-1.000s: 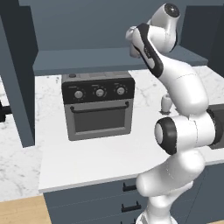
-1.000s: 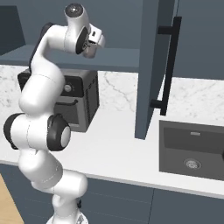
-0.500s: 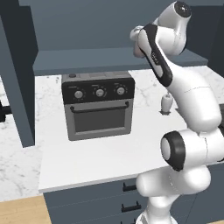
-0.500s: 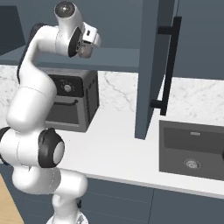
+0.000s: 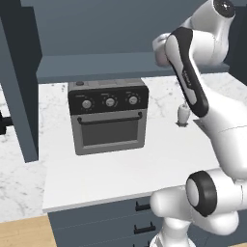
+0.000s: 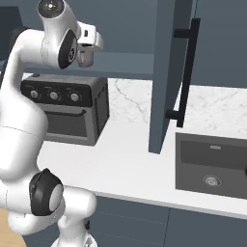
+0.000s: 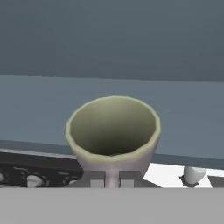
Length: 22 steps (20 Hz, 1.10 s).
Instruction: Gather all objects into one cabinet and sort the glasses and bowls to opposite sides.
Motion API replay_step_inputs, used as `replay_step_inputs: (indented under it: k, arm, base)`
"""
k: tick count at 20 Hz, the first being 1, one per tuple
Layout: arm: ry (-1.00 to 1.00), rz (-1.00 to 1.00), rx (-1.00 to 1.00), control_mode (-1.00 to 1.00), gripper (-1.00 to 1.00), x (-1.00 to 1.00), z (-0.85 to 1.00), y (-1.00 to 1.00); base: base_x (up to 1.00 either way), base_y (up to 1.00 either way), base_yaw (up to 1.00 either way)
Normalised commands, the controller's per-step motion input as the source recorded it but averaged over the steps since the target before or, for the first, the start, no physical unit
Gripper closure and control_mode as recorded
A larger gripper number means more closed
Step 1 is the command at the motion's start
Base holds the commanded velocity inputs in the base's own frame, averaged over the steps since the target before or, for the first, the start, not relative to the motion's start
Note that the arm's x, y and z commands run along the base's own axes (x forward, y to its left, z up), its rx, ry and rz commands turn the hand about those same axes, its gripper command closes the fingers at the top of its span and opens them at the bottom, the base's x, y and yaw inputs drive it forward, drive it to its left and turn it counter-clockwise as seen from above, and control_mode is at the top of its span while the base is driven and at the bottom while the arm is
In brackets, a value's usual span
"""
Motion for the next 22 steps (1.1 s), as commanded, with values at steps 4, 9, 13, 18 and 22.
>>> replay_step_inputs:
  k: [4, 9, 13, 18, 22]
  arm:
    - [-0.05, 0.06, -0.11, -1.00, 1.00, -1.00, 0.02, 0.00]
    - [-0.05, 0.01, -0.02, -1.00, 1.00, -1.00, 0.00, -0.02]
    - [-0.01, -0.01, 0.06, -1.00, 1.00, -1.00, 0.00, -0.09]
    - [0.01, -0.09, 0.16, -1.00, 1.00, -0.96, 0.00, -0.03]
    - [0.05, -0.12, 0.12, -1.00, 1.00, -0.84, 0.00, 0.00]
  base:
    - [0.00, 0.00, 0.00]
    - [0.00, 0.00, 0.00]
    - [0.00, 0.00, 0.00]
    - [0.00, 0.00, 0.00]
    - [0.00, 0.00, 0.00]
